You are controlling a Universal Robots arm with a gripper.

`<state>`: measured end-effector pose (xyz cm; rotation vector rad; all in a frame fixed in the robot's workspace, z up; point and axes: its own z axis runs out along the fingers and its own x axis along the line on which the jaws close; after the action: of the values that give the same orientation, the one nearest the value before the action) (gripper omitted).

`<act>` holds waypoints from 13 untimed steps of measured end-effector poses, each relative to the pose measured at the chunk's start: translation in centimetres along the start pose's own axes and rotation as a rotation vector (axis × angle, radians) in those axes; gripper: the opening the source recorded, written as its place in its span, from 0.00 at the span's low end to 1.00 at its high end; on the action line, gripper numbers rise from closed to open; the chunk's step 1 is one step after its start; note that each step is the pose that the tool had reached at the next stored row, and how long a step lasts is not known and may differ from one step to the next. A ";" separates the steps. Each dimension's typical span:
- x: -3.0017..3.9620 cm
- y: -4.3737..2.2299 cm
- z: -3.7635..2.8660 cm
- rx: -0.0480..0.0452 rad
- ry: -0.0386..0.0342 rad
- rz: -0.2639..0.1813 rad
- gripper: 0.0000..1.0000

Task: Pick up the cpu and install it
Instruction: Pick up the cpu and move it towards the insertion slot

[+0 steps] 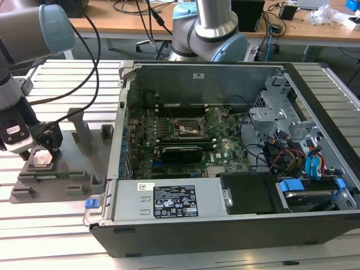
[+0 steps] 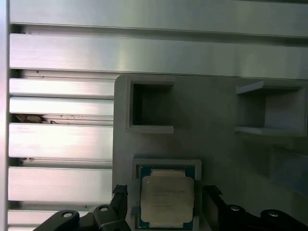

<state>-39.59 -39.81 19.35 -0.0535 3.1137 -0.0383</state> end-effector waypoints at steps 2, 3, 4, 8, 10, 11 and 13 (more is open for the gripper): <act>-0.12 0.00 0.14 0.0000 0.0001 -0.001 0.72; -0.13 0.01 0.21 0.0000 0.0001 -0.001 0.72; -0.14 0.00 0.30 0.0001 0.0001 -0.001 0.72; -0.14 0.01 0.53 0.0001 0.0002 -0.002 0.72; -0.14 0.00 0.53 0.0001 0.0003 -0.002 0.72; -0.14 0.01 0.54 0.0001 0.0001 -0.002 0.72; -0.14 0.01 0.54 0.0001 0.0001 -0.002 0.72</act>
<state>-39.43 -39.81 18.82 -0.0568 3.1138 -0.0384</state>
